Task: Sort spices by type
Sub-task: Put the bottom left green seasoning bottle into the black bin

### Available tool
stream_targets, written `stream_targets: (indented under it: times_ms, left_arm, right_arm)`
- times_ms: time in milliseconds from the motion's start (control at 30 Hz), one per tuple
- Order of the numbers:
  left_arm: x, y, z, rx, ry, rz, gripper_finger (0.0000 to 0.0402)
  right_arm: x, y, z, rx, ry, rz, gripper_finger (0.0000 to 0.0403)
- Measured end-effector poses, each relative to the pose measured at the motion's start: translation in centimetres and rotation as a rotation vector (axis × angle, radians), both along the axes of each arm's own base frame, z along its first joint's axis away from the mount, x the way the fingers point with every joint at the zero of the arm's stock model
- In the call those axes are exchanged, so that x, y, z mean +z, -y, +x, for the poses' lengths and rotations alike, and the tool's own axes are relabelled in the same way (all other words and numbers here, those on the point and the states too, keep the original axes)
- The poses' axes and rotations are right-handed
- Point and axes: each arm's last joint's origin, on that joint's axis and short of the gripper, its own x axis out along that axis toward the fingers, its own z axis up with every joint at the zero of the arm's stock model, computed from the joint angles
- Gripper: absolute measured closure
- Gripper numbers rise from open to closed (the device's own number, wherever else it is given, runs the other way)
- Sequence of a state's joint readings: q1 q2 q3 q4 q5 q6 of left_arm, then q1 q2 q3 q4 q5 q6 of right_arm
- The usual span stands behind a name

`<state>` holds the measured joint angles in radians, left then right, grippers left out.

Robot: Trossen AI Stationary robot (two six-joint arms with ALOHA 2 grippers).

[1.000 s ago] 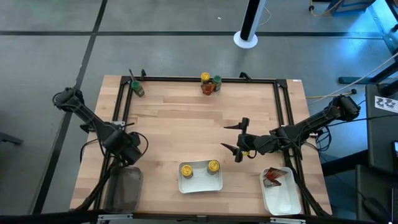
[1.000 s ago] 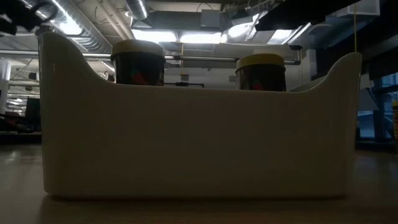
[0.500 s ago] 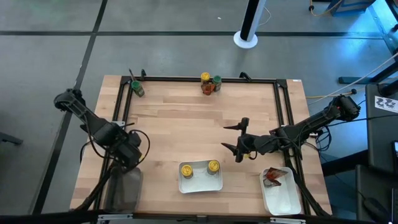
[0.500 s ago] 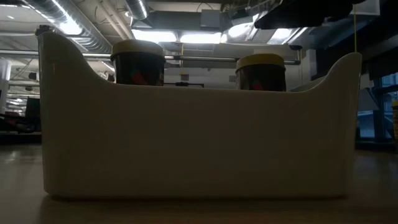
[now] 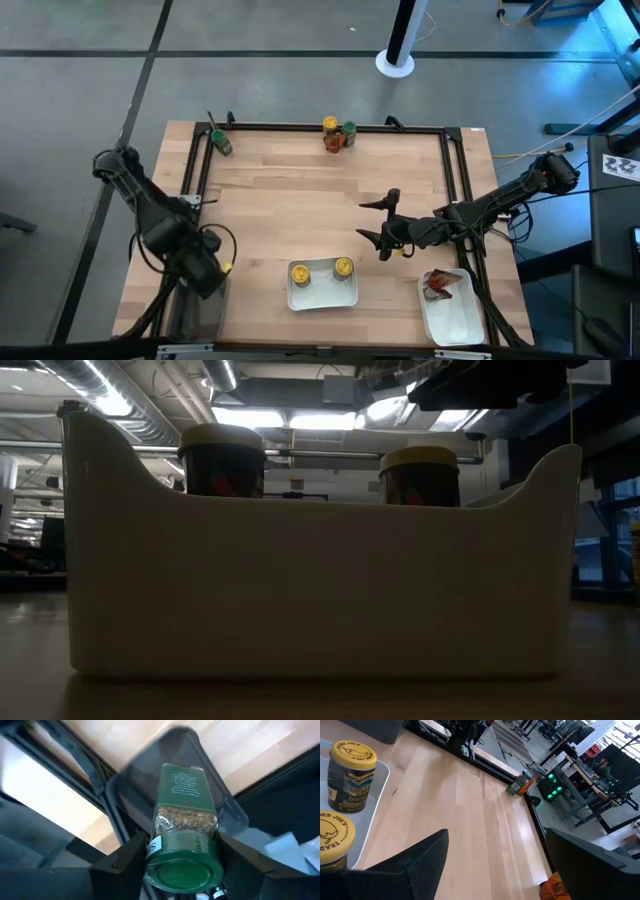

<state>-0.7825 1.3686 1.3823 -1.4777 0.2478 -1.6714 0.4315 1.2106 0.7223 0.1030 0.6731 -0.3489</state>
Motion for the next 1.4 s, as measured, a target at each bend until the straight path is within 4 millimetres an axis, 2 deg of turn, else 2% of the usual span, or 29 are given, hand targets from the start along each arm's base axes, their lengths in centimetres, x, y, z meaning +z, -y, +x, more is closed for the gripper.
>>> stream_targets:
  times_ms: [233, 467, 633, 1000, 1400]
  left_arm:
    - [-1.8, 2.6, 0.0, 0.118, -0.118, 0.063, 0.0208]
    - [-3.1, 3.8, 0.2, 0.239, -0.195, 0.136, 0.0208]
    - [-4.7, 3.9, 0.3, 0.305, -0.213, 0.158, 0.021]
    - [-8.5, 3.6, 0.1, 0.31, -0.223, 0.172, 0.0209]
    - [-10.4, 3.5, -0.4, 0.268, -0.221, 0.179, 0.0209]
  right_arm:
    - [0.0, 0.0, 0.0, 0.0, 0.0, -0.001, 0.0072]
    - [0.3, 0.0, 0.1, 0.006, 0.031, -0.004, 0.0072]
    - [0.6, -0.1, 0.2, 0.019, 0.052, -0.014, 0.0072]
    - [1.3, -0.2, 0.4, 0.051, 0.101, -0.056, 0.0072]
    - [1.5, -0.5, 0.5, 0.123, 0.119, -0.048, 0.0072]
